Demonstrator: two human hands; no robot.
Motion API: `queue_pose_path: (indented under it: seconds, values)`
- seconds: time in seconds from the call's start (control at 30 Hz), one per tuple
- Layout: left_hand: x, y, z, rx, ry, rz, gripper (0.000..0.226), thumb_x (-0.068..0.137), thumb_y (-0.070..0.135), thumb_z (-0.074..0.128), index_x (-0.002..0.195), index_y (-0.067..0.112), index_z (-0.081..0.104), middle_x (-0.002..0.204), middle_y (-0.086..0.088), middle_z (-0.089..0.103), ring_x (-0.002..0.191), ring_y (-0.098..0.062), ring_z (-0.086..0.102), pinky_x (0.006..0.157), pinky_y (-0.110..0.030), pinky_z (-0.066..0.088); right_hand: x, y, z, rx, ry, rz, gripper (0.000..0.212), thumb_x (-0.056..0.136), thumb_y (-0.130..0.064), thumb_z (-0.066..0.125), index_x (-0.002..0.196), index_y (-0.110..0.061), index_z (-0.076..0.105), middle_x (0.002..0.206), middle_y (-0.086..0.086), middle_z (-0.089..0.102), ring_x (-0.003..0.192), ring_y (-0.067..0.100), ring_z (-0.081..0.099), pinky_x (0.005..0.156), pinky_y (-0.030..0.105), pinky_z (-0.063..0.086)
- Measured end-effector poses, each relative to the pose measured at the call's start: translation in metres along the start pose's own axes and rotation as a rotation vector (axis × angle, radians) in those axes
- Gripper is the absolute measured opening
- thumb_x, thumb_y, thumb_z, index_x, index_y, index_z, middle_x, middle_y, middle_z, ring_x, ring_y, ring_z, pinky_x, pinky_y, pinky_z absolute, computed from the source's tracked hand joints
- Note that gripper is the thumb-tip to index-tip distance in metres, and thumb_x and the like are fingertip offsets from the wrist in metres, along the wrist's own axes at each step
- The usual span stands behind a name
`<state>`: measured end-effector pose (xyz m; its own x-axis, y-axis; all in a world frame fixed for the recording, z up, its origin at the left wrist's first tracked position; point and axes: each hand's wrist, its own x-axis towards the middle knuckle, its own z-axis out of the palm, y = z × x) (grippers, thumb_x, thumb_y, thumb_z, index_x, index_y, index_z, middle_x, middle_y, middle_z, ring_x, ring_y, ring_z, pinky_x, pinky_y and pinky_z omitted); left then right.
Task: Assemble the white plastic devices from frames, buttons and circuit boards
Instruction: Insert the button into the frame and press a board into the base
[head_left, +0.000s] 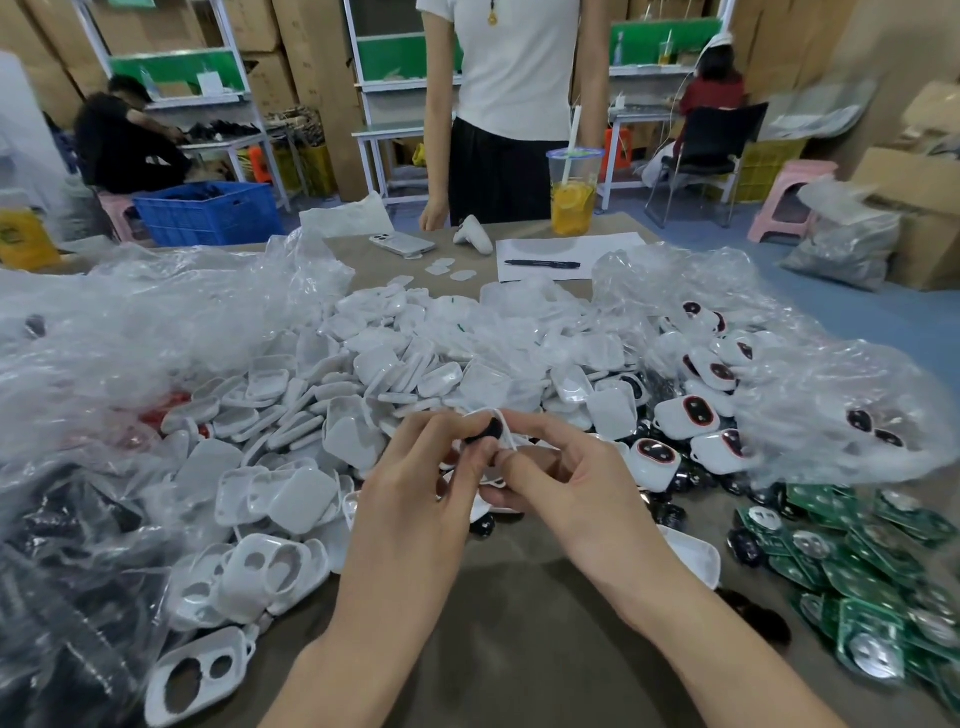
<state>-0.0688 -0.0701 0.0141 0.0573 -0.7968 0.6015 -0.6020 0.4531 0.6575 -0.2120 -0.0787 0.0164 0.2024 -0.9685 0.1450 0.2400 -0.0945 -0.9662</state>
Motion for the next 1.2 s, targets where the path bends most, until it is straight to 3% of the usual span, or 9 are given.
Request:
queue_pose_path:
  seconds: [0.2,0.33,0.47,0.57,0.7,0.8,0.9,1.03,1.2]
  values:
    - [-0.005,0.012,0.007,-0.201,0.010,-0.164,0.024,0.098,0.015,0.064,0.095,0.039,0.068,0.095,0.022,0.069,0.081,0.003,0.068,0.063,-0.005,0.047,-0.002,0.000,0.000,-0.022,0.007,-0.013,0.028,0.098,0.002,0.053,0.112,-0.017,0.069,0.074,-0.003,0.075,0.081,0.013,0.075,0.075,0.018,0.057]
    - [-0.005,0.019,0.009,-0.439,-0.014,-0.320,0.030,0.100,0.006,0.056,0.086,0.030,0.066,0.092,0.012,0.074,0.078,-0.008,0.074,0.067,-0.021,0.059,-0.003,-0.002,0.003,-0.002,0.007,-0.017,0.025,0.097,0.002,0.055,0.108,-0.015,0.070,0.068,0.009,0.069,0.075,0.011,0.073,0.070,0.017,0.056]
    - [-0.005,0.021,0.007,-0.439,0.047,-0.361,0.028,0.098,0.007,0.058,0.083,0.031,0.057,0.082,0.009,0.070,0.075,-0.009,0.071,0.062,-0.015,0.053,-0.002,-0.001,0.006,-0.068,0.029,-0.041,0.012,0.098,-0.012,0.062,0.102,-0.020,0.070,0.070,0.001,0.074,0.072,0.009,0.072,0.067,0.015,0.054]
    - [-0.005,0.018,0.009,-0.417,0.010,-0.407,0.021,0.097,0.016,0.062,0.098,0.036,0.055,0.084,0.018,0.074,0.074,-0.002,0.071,0.060,-0.008,0.047,-0.001,0.002,0.003,-0.203,0.080,-0.060,0.005,0.096,-0.022,0.066,0.098,-0.025,0.070,0.076,0.000,0.076,0.070,0.011,0.071,0.064,0.016,0.052]
    - [-0.001,0.014,0.005,-0.310,-0.032,-0.377,0.005,0.094,0.028,0.067,0.090,0.031,0.065,0.087,0.019,0.074,0.085,0.002,0.067,0.067,-0.015,0.045,0.001,0.004,-0.005,-0.413,0.130,-0.154,0.005,0.097,-0.034,0.063,0.100,-0.037,0.067,0.078,-0.001,0.073,0.075,0.016,0.069,0.067,0.031,0.053]
    - [-0.002,0.013,0.003,-0.291,-0.004,-0.359,0.007,0.091,0.031,0.071,0.084,0.031,0.070,0.087,0.018,0.072,0.082,-0.001,0.066,0.066,-0.010,0.043,0.001,0.004,-0.009,-0.473,0.085,-0.200,0.013,0.100,-0.031,0.059,0.107,-0.041,0.064,0.074,-0.003,0.068,0.071,0.016,0.063,0.064,0.024,0.050]
    - [0.000,0.018,-0.002,-0.304,-0.030,-0.329,0.007,0.092,0.031,0.070,0.089,0.036,0.075,0.083,0.019,0.073,0.078,0.003,0.065,0.066,-0.007,0.043,0.000,-0.002,-0.008,-0.395,0.006,-0.204,0.019,0.102,-0.024,0.057,0.110,-0.039,0.066,0.080,-0.005,0.069,0.070,0.008,0.061,0.064,0.010,0.046]
    - [0.001,0.016,-0.011,-0.272,-0.103,-0.273,0.017,0.100,0.031,0.060,0.100,0.044,0.072,0.088,0.023,0.074,0.084,0.002,0.067,0.067,-0.008,0.047,0.003,-0.007,-0.013,-0.182,0.095,-0.186,0.016,0.099,-0.020,0.063,0.100,-0.035,0.070,0.089,0.007,0.071,0.076,0.026,0.069,0.065,0.021,0.056]
    - [0.003,0.003,-0.022,0.293,-0.352,0.030,0.013,0.096,0.042,0.056,0.101,0.039,0.068,0.095,0.024,0.064,0.096,-0.002,0.055,0.083,-0.018,0.042,0.010,-0.014,-0.026,-0.037,0.320,-0.183,0.010,0.094,-0.018,0.068,0.095,-0.028,0.069,0.073,0.009,0.071,0.067,0.017,0.068,0.062,0.024,0.057]
